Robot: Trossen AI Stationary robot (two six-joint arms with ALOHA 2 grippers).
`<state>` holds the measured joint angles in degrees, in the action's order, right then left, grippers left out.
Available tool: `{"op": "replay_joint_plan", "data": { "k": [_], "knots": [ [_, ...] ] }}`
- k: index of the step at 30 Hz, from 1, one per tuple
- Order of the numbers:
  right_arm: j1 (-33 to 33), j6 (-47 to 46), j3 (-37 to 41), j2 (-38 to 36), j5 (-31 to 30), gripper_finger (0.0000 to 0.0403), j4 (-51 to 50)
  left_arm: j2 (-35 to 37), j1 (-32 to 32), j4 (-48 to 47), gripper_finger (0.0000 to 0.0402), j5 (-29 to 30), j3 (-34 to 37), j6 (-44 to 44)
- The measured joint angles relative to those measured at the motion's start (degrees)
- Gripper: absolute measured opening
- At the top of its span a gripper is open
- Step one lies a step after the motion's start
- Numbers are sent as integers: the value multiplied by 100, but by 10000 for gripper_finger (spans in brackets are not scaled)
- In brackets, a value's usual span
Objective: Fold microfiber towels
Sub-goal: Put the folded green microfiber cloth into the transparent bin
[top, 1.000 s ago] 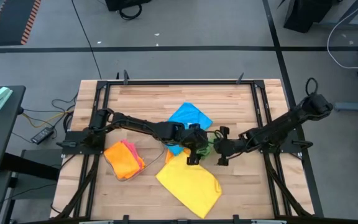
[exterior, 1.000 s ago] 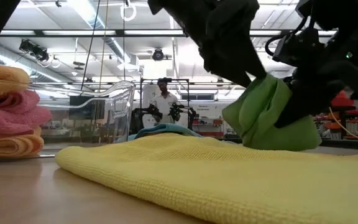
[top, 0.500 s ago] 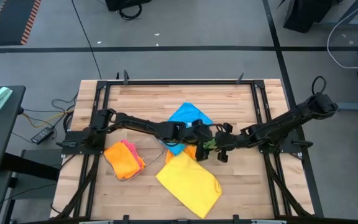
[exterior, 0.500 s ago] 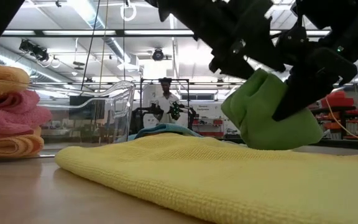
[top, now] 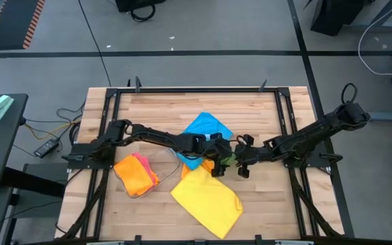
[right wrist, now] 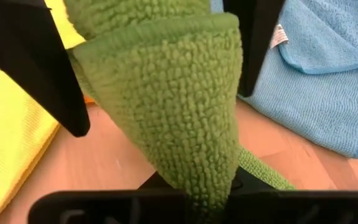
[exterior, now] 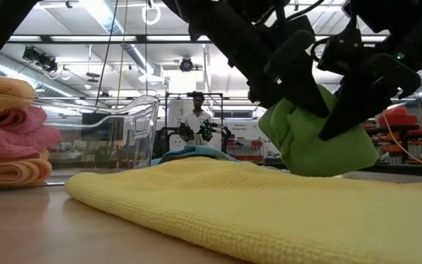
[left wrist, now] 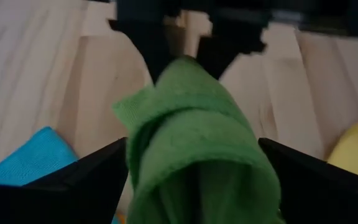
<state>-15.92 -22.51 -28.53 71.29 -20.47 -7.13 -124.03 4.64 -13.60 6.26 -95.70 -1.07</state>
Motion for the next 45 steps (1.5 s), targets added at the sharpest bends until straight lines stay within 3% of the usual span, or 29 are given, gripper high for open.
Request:
{"op": "replay_joint_plan", "data": {
  "k": [9, 23, 29, 33, 39, 45],
  "knots": [
    [0, 161, -2, 0, 22, 23, 0, 15, -4, -310, 267, -8, 0, 86],
    [0, 898, -2, 2, 121, 49, 137, 28, 6, -451, 21, -195, -2, 154],
    [0, 1045, -4, 2, 397, 91, 171, 33, 67, -808, 40, -201, -9, 28],
    [0, 1209, -4, 2, 528, 135, 379, 32, 79, -1048, 26, -217, -84, 25],
    [0, 1263, -7, -211, 556, 182, 106, 31, 72, -2516, 19, -199, -904, 16],
    [-7, 1021, -7, -805, 555, 187, -507, 32, 97, -4389, 32, -14, -1835, -83]
  ]
}}
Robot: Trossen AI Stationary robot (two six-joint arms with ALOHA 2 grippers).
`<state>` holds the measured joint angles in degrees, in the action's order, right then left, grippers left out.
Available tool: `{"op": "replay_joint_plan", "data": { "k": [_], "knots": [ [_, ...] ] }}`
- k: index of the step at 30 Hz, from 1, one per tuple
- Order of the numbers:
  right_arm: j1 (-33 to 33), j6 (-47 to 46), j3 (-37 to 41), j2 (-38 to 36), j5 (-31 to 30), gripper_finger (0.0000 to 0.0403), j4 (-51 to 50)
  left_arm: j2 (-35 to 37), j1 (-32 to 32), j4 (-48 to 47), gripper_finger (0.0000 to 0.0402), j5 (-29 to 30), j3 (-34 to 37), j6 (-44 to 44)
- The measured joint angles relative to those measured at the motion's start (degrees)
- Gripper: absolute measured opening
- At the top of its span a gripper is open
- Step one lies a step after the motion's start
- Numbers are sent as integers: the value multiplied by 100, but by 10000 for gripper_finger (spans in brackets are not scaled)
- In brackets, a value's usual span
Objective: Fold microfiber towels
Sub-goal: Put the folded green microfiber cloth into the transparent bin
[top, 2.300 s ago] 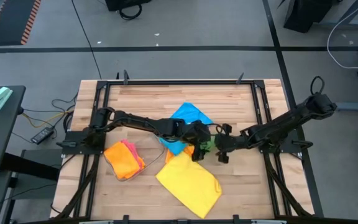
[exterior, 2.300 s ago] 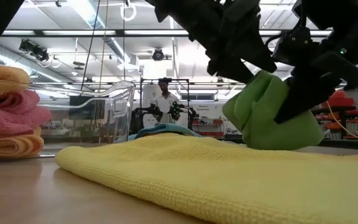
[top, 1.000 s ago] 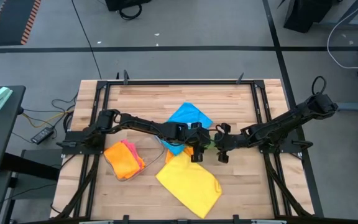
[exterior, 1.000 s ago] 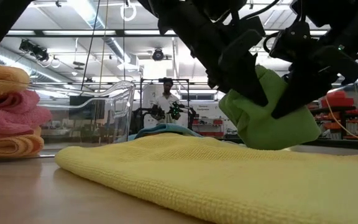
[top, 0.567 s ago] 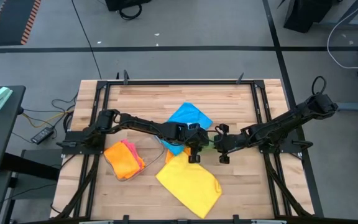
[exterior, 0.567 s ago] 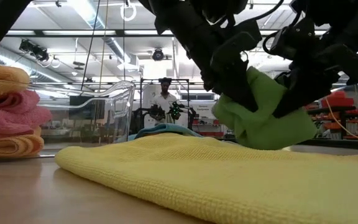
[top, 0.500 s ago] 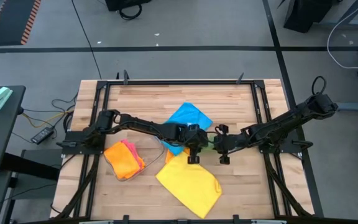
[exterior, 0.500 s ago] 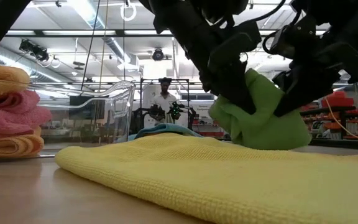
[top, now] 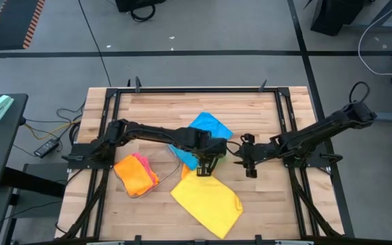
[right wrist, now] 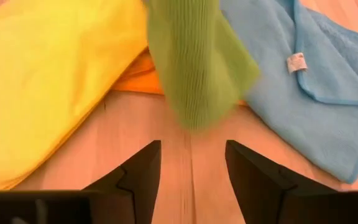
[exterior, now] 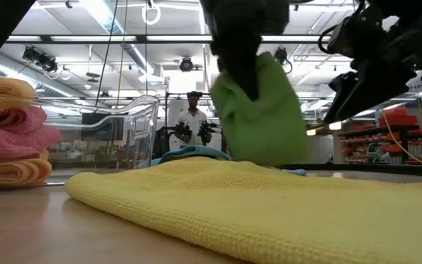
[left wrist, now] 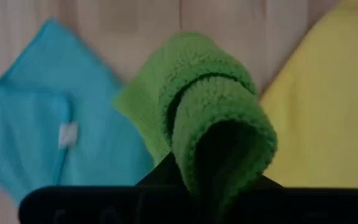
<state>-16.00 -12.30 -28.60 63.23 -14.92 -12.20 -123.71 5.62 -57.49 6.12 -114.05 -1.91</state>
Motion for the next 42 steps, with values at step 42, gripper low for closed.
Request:
{"op": "replay_joint_plan", "data": {
  "k": [42],
  "knots": [
    [-445, -313, 4, -6, -496, 176, 124, 3349, -428, -3246, 23, 2183, 3412, -2389]
  ]
}}
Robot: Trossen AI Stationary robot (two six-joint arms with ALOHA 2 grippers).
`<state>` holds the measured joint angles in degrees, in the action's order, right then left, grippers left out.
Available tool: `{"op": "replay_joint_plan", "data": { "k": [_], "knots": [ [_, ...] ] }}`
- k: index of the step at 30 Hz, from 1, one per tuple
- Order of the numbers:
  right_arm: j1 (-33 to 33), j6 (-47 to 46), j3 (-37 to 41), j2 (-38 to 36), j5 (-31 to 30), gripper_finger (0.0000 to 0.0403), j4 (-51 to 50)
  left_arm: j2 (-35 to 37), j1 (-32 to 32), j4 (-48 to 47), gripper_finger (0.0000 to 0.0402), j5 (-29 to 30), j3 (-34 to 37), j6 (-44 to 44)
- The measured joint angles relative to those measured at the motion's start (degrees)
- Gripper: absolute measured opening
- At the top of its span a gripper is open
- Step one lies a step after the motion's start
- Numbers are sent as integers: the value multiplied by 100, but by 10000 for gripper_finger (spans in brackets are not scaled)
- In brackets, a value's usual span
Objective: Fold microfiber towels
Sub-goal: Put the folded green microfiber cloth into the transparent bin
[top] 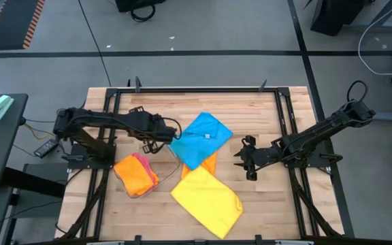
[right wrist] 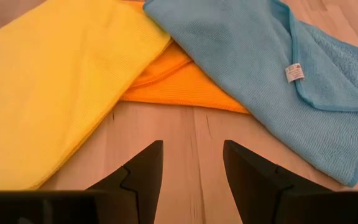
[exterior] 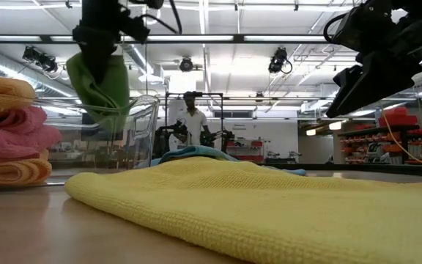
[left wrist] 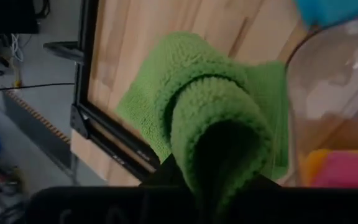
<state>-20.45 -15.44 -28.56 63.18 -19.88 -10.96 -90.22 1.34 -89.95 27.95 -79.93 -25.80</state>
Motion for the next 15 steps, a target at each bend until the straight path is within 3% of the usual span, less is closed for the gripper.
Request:
{"op": "replay_joint_plan", "data": {
  "k": [11, 15],
  "knots": [
    [0, 43, 0, 0, 0, 176, 0, 0, -325, -10, 27, 489, 701, 1462],
    [0, 45, 0, 0, -2, 176, 2, 0, -466, -7, 19, 938, 718, 1792]
  ]
}}
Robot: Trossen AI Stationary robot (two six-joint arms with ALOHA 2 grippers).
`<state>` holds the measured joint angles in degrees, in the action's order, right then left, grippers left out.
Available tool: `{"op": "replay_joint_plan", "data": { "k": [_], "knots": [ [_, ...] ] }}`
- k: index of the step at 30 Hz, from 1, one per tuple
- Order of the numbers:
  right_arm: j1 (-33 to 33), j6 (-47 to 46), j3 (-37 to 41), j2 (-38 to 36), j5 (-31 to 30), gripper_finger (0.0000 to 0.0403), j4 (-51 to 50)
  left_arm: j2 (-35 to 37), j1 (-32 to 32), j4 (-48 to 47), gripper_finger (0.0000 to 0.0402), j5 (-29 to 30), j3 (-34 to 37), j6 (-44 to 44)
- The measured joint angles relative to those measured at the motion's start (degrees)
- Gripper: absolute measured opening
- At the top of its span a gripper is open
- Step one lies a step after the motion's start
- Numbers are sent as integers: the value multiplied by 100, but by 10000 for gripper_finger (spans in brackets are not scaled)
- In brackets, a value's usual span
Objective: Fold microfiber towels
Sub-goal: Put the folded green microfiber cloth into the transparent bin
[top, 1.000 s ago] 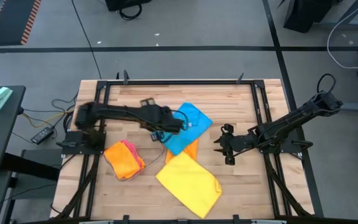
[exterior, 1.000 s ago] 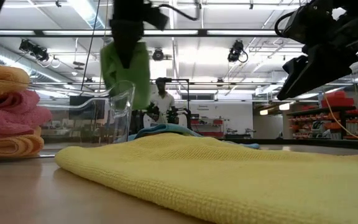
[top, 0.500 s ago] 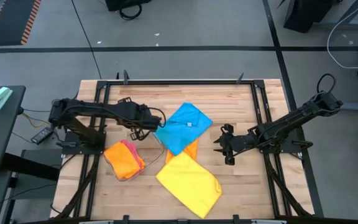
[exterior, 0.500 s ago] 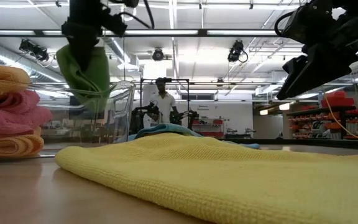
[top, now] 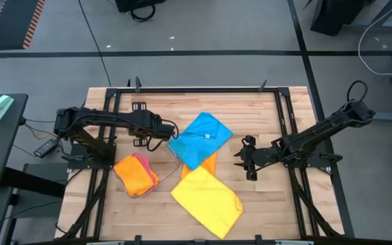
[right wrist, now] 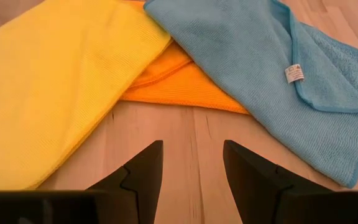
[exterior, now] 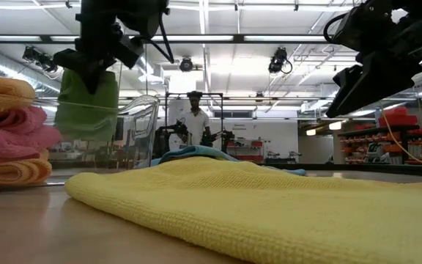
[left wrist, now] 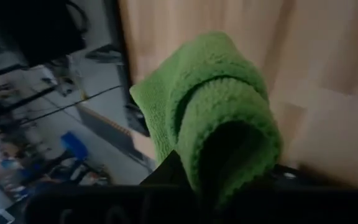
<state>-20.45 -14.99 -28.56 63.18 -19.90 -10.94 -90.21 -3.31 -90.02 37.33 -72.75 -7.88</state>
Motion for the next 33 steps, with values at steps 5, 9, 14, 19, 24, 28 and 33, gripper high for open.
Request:
{"op": "replay_joint_plan", "data": {
  "k": [5, 9, 14, 19, 24, 28, 33],
  "knots": [
    [0, 1, 0, 0, 0, 176, -2, -1, -29, 44, 32, -438, 0, 100],
    [2, 1, 0, 0, 0, 176, -2, -22, 141, 280, 31, -1384, 0, -107],
    [4, 3, 0, 0, 0, 176, -2, -22, 568, 518, 19, -1659, 0, -383],
    [4, 1, 0, 2, 0, 176, -2, -24, 873, 522, 45, -2076, -37, -1058],
    [4, -6, 0, 2, 0, 176, -2, -26, 1023, 540, 41, -2393, -427, -1755],
    [4, -63, 0, 2, 0, 176, -2, -27, 1068, 721, 21, -2489, -561, -2282],
    [2, -87, 0, 2, 0, 176, -7, -318, 1129, 829, 29, -2514, -557, -2490]
  ]
}}
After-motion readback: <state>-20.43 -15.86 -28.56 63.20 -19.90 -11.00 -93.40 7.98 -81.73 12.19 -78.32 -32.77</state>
